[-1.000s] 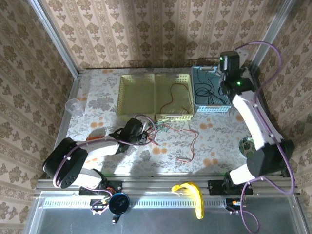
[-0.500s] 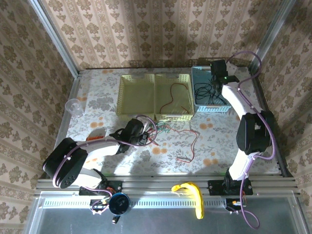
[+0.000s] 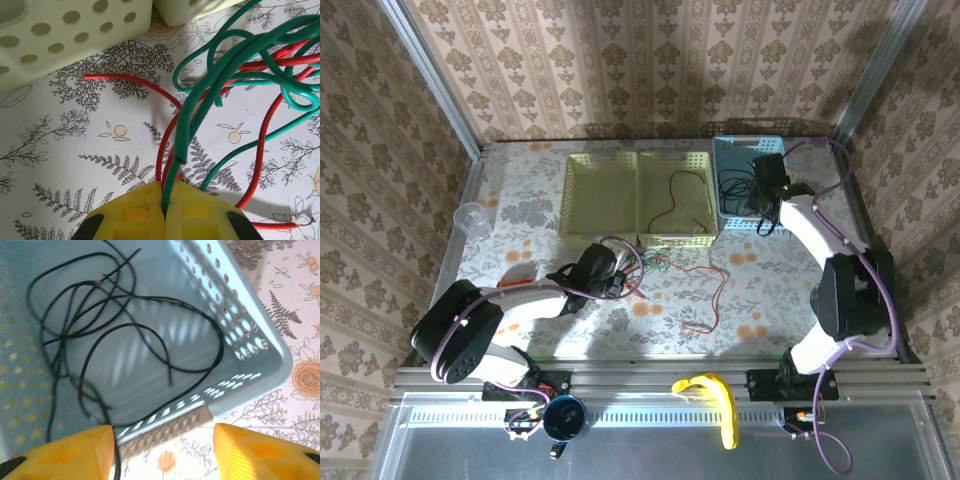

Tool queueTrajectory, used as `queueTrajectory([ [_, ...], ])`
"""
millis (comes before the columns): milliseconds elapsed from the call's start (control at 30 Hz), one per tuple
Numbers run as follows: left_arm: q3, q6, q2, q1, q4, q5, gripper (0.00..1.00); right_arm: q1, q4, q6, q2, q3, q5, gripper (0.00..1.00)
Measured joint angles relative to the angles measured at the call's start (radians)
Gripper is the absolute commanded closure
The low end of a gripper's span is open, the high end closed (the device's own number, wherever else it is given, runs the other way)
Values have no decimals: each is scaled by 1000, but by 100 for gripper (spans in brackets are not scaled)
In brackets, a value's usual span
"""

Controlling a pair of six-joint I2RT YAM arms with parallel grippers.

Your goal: Untangle the cables

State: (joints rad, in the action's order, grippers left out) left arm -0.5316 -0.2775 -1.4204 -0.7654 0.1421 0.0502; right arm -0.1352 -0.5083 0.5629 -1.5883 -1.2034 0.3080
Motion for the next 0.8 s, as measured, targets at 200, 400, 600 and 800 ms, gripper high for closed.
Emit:
queueTrajectory([
  [200, -2, 0, -7, -2, 7, 0, 100, -166, 5, -47, 165, 116, 5, 43],
  [400, -21, 0, -23, -2, 18, -1, 100, -296, 42, -35, 285, 257, -111, 43],
  [600, -22, 1, -26, -12, 19, -2, 100, -414, 109, 8, 260, 375, -254, 43],
  [800, -32, 13, -26, -21, 14, -7, 100, -495, 156, 10, 174, 356, -314, 43],
])
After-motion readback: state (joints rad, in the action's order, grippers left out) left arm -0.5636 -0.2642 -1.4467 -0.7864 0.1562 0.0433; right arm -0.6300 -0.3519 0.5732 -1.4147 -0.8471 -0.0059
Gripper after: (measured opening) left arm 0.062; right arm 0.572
